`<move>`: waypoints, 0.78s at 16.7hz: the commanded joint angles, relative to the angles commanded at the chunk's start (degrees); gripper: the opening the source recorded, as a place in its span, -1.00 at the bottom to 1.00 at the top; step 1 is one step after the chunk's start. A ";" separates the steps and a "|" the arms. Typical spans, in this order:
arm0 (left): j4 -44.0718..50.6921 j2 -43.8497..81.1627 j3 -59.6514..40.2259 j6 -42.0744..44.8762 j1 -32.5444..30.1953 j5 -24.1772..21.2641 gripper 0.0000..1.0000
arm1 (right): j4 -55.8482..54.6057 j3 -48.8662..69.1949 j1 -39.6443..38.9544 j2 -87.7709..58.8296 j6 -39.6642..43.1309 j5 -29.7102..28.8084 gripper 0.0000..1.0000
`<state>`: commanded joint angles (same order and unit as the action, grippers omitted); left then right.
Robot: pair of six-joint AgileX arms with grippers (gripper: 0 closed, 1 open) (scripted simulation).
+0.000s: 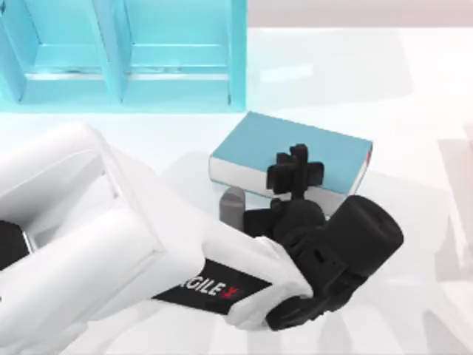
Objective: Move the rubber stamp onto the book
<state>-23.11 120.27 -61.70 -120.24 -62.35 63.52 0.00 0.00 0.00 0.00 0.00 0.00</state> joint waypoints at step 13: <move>0.00 0.00 0.00 0.00 0.00 0.00 1.00 | 0.00 0.00 0.00 0.00 0.00 0.00 1.00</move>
<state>-23.11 120.27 -61.70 -120.24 -62.35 63.52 0.00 0.00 0.00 0.00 0.00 0.00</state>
